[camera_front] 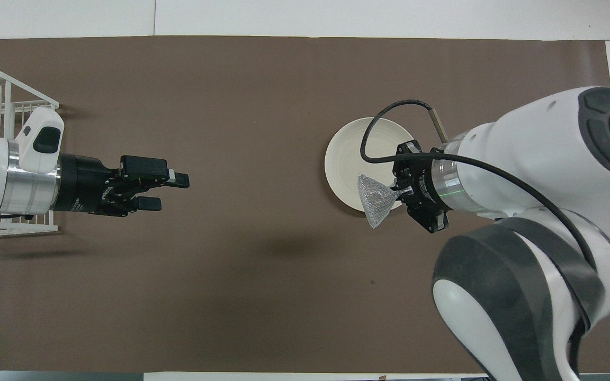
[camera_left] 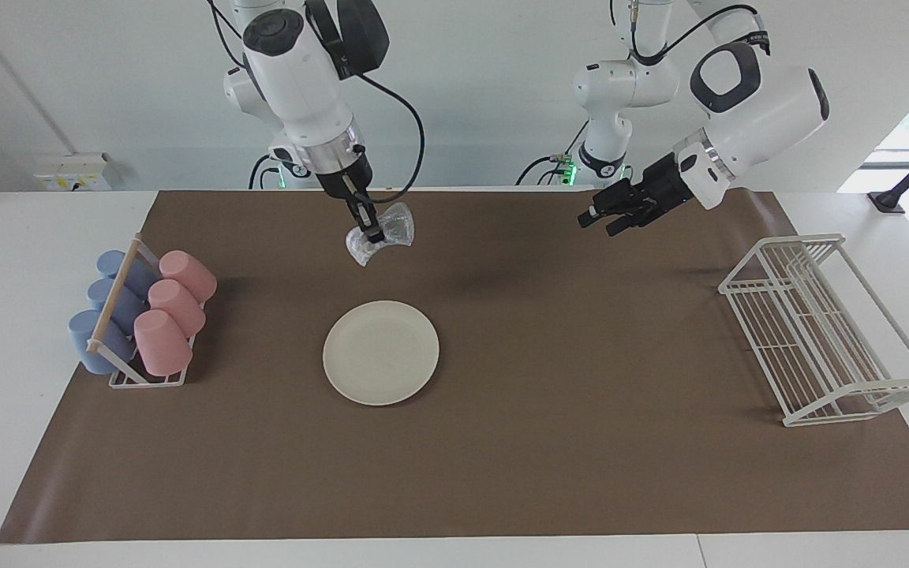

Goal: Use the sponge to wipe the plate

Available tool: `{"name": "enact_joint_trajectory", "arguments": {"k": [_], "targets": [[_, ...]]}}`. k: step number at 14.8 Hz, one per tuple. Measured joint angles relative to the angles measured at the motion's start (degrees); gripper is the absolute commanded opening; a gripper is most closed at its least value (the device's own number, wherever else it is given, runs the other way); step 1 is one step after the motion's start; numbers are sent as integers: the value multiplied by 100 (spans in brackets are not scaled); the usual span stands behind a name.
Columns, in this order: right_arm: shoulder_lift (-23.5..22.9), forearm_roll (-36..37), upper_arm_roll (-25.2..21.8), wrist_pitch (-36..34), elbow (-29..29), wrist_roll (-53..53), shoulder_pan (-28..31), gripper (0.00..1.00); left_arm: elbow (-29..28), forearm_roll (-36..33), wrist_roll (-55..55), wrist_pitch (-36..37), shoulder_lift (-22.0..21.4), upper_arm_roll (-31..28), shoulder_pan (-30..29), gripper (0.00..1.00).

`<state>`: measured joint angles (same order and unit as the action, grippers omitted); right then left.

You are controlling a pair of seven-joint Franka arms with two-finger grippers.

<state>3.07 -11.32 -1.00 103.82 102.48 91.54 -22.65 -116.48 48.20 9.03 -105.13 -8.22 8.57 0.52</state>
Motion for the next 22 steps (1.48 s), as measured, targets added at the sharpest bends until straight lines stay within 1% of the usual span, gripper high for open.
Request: {"name": "enact_joint_trajectory", "arguments": {"k": [2,5,8,11,16,20,21,22], "targets": [[110,266,34,-155,-138,762,-288,0,-48,674,35,12,2,26,70,100],[96,582,119,-148,-174,2013,-940,0,-109,1444,60,12,7,50,295,100],[7,604,123,72,-178,2668,-1285,0,-216,2073,37,-26,8,57,556,100],[-181,726,126,207,-182,2926,-1501,0,-373,2606,-562,-178,9,62,819,100],[-217,808,95,210,-213,2933,-1503,0,-625,2712,-1676,-122,91,71,902,100],[-217,808,95,210,-224,2933,-1503,0,-628,2748,-1942,-123,269,78,1118,100],[-217,808,95,210,-225,2933,-1503,0,-628,2757,-1954,-122,280,84,1134,99],[-217,808,95,210,-227,2933,-1503,0,-627,2778,-1958,-122,280,87,1138,92]]}}
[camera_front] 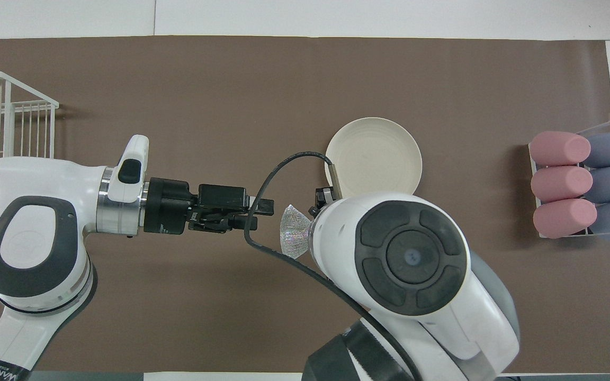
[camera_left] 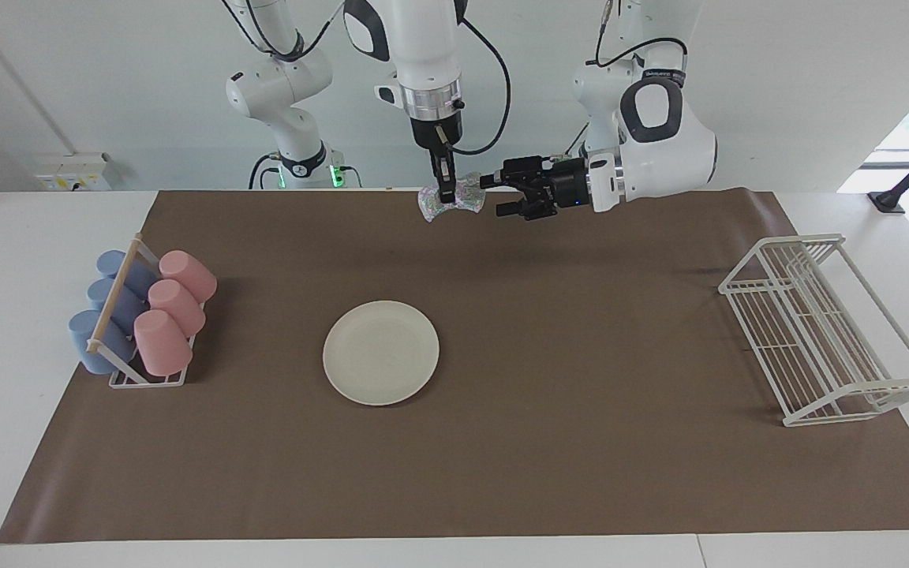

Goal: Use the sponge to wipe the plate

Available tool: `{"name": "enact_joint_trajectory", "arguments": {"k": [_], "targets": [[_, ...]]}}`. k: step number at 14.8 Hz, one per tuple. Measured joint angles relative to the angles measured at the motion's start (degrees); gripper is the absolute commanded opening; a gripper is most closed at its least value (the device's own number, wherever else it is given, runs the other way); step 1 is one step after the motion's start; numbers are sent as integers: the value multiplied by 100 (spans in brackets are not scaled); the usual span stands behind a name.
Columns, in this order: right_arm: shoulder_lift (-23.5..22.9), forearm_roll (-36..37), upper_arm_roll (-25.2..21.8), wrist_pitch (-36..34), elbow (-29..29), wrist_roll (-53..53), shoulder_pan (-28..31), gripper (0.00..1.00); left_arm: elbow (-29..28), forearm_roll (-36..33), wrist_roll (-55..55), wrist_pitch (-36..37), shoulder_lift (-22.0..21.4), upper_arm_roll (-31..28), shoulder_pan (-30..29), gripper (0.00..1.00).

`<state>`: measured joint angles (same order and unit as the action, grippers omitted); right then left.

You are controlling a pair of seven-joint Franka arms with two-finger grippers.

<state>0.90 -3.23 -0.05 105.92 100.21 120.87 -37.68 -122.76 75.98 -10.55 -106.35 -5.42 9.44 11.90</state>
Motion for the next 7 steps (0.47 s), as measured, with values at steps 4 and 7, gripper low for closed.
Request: {"name": "enact_joint_trajectory", "arguments": {"k": [4,7], "targets": [[0,0,0,0,-8,0,0,0,2,129,-9,-5,0,0,119,48],[0,0,-2,0,-10,0,1,0,2,160,-9,0,1,0,135,0]]}}
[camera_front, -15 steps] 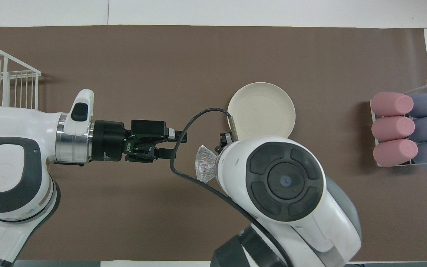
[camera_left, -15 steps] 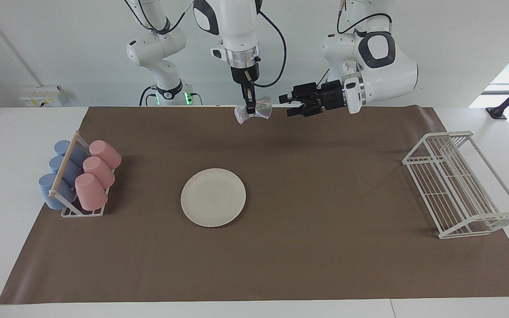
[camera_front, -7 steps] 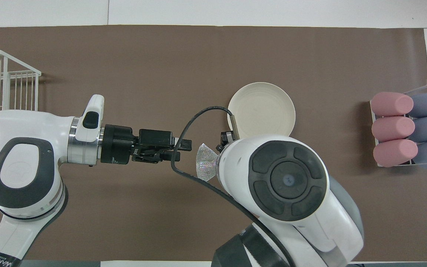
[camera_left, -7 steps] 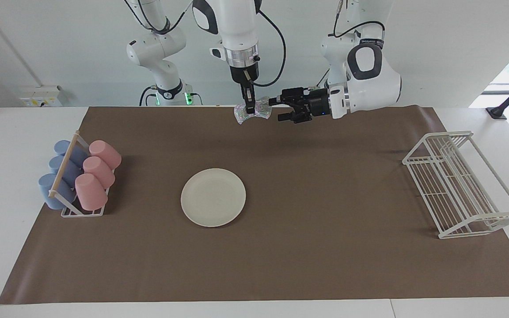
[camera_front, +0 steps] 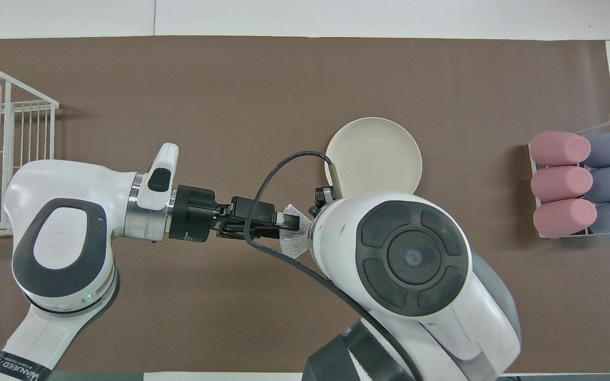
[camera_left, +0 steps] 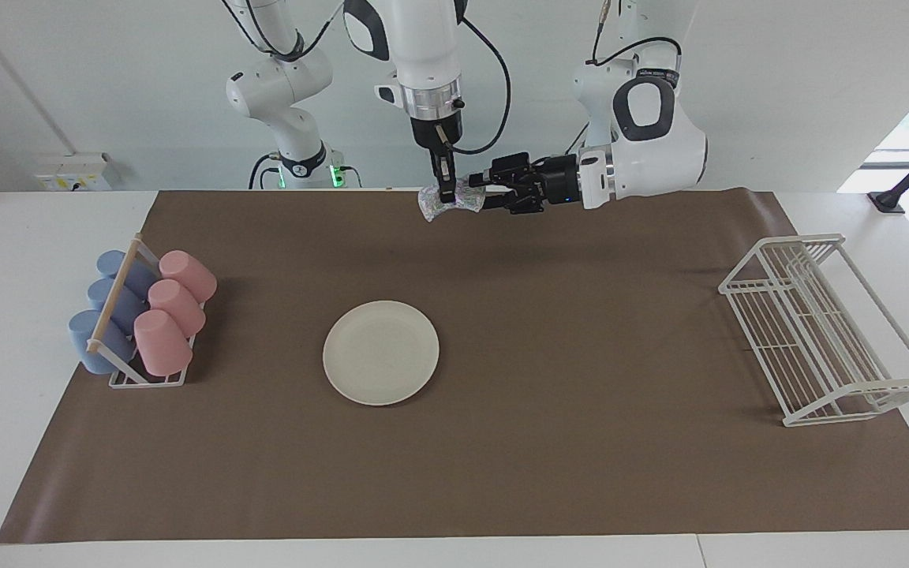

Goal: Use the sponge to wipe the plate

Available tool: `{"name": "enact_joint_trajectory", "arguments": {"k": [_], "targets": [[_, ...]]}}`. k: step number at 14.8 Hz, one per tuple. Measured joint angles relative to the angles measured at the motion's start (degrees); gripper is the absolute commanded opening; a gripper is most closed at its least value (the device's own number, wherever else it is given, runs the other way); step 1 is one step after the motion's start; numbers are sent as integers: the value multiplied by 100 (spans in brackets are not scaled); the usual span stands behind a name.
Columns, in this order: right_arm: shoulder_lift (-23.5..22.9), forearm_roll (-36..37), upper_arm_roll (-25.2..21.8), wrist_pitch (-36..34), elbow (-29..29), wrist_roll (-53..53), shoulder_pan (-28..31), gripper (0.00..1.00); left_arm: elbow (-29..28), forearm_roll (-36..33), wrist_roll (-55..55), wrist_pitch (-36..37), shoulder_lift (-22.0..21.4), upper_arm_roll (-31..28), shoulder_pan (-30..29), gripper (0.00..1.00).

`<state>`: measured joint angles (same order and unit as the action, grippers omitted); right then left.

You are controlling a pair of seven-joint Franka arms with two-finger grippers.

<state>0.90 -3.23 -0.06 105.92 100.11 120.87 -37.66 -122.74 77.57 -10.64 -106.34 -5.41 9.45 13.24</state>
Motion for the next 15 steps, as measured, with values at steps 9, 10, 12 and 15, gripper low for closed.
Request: {"name": "enact_joint_trajectory", "arguments": {"k": [9,10,12,15], "targets": [[1,0,-3,0,-6,-1,7,40,8,41,195,151,0,-20,1,0],[10,0,-7,-6,-13,-52,8,84,10,44,211,162,0,-24,0,0],[73,2,-40,-37,-19,-462,59,100,12,44,249,178,0,-27,0,0],[223,9,-71,-171,-21,-1447,374,100,12,41,283,191,0,-37,-5,0]]}}
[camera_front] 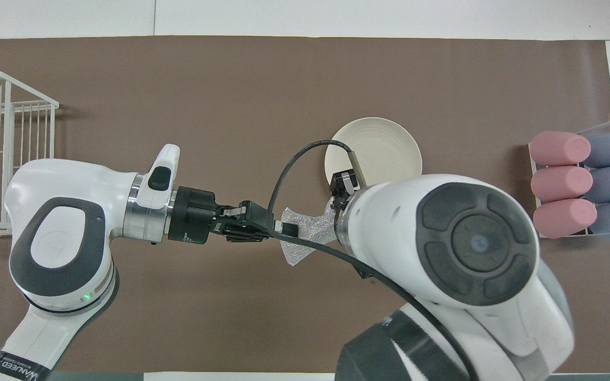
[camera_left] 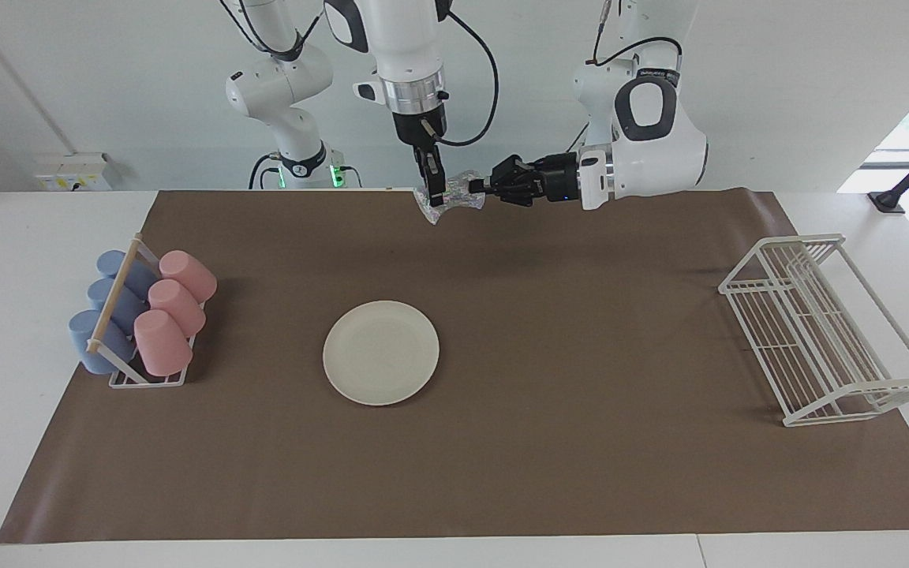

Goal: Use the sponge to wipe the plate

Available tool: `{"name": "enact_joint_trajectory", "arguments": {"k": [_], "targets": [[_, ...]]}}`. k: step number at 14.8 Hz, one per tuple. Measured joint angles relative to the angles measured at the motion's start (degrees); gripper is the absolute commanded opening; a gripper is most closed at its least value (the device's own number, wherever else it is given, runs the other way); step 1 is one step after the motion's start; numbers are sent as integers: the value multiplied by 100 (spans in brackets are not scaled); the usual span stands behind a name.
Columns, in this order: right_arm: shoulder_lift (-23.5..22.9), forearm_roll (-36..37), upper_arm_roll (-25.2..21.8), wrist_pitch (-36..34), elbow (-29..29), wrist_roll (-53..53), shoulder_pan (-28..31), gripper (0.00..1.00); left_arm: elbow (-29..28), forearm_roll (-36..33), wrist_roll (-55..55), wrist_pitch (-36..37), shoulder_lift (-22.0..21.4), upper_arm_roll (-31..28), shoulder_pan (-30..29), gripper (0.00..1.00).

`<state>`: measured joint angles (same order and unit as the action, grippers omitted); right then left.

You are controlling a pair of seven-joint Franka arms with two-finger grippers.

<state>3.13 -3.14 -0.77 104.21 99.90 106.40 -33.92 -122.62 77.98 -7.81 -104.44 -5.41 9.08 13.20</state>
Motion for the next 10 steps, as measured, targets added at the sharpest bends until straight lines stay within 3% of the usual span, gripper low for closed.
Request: {"name": "enact_joint_trajectory", "arguments": {"k": [5,10], "targets": [[217,2,-61,-769,-4,-3123,911,100,-1,-185,52,43,0,-66,-29,0],[264,1,-90,-1087,-5,-6251,2045,100,116,-1260,435,44,-3,-88,-232,0]]}}
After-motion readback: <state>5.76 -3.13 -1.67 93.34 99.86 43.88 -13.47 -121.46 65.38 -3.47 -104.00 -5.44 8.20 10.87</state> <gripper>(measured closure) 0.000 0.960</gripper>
